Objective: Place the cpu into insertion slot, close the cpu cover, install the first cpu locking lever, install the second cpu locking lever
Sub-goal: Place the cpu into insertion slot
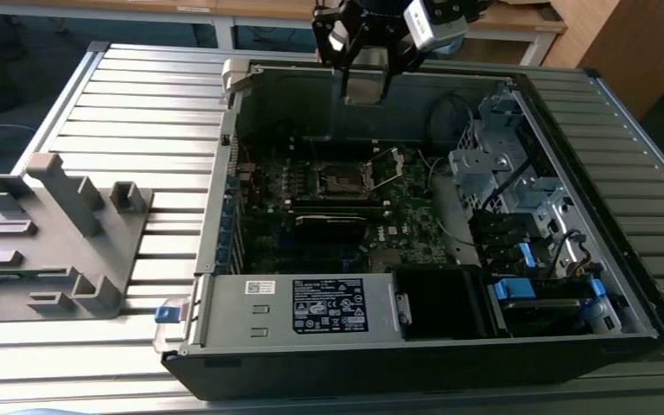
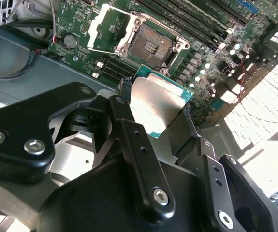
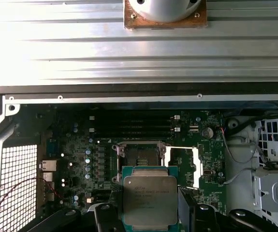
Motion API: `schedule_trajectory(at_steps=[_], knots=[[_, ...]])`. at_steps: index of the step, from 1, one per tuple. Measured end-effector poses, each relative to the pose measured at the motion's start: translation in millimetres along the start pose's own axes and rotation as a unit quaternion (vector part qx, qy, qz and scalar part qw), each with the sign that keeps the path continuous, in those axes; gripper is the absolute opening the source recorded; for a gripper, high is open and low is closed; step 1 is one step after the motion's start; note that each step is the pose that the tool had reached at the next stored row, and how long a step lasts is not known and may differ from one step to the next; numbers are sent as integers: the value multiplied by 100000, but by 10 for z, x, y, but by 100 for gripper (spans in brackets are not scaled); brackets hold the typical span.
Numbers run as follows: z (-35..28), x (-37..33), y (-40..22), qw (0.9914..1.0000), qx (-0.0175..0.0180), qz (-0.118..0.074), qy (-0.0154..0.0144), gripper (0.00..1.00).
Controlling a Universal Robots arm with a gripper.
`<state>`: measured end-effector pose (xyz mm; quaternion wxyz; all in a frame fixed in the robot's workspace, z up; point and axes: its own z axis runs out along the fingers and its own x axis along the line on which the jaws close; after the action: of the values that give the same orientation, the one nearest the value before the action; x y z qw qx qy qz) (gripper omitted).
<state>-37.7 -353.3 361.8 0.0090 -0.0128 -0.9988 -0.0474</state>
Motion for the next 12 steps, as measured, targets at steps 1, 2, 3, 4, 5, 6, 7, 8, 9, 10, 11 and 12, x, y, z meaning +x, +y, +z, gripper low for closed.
schedule_trajectory(at_steps=[1,2,3,4,5,6,7,8,9,10,11,12], knots=[[6,0,-1,100000,2,2,3,54],[10,0,-1,100000,19,5,12,54],[14,0,-1,100000,16,4,13,54],[17,0,-2,100000,20,4,13,54],[18,0,-2,100000,22,6,15,54],[20,0,-2,100000,21,5,13,54],[22,0,-2,100000,17,2,13,54],[24,0,-3,100000,15,-1,10,54],[27,1,-3,100000,15,1,11,54],[34,1,-4,100000,5,2,5,54],[44,1,-5,100000,4,2,5,54],[55,1,-6,100000,12,4,9,54]])
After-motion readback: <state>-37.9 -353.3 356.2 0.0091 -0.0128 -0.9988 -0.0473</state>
